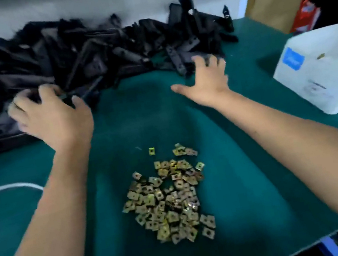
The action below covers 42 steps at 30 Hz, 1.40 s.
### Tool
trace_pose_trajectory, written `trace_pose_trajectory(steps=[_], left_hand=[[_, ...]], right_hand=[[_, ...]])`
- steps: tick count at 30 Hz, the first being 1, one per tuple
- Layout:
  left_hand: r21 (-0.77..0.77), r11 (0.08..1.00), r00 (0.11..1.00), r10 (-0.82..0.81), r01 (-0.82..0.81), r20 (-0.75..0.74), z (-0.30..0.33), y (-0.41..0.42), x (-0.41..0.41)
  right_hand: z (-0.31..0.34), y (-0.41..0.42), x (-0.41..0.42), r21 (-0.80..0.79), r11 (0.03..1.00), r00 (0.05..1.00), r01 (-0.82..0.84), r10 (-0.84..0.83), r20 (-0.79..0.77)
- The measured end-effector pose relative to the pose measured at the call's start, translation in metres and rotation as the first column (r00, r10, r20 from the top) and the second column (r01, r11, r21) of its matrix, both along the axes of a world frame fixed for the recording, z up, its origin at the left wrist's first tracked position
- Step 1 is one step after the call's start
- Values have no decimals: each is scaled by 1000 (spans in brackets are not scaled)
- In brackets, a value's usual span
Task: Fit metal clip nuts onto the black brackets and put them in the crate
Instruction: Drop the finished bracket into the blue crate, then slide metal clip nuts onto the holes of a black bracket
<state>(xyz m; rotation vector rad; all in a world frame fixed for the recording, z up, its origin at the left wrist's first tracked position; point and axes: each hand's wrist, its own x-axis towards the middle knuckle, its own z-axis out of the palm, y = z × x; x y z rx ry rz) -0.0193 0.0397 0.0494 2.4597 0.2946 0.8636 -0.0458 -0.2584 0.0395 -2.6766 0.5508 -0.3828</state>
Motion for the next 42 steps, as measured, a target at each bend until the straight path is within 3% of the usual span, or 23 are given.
trace_pose_trajectory(steps=[3,9,12,14,18,23,28,32,35,37,40,42], left_hand=[[23,984,977,177,-175,-118,-8,50,34],[25,989,899,144,-147,-414,-21,95,111],[66,991,909,130,-113,-397,-25,83,127],[65,993,921,116,-98,-373,-24,65,131],[-59,992,939,83,-109,-335,-19,36,127],[-161,987,955,-37,-12,-294,-16,-5,105],[-217,971,933,-169,101,-319,-12,-64,85],[-203,963,901,-243,179,-358,-14,-101,73],[-187,957,873,-281,223,-398,-12,-104,70],[-224,935,842,-347,275,-413,-10,-98,68],[-391,853,823,-476,347,-308,-6,-81,57],[-385,844,872,-461,374,-164,-4,-68,45]], right_hand=[[3,-8,49,-29,999,999,35,-34,28],[17,-57,136,0,984,983,179,-178,-41],[16,-69,165,112,968,958,224,-197,-210],[12,-59,180,126,966,953,228,-194,-232],[3,-25,187,183,959,974,218,-201,-106],[2,-9,170,231,967,989,105,-77,-126],[17,-4,145,565,825,1000,13,1,-24],[27,11,120,648,759,997,-71,59,40],[32,17,104,633,767,988,-107,11,153],[36,20,93,553,826,979,-110,-5,203],[38,31,76,211,969,942,-127,51,331],[39,51,57,53,975,844,-217,160,513]])
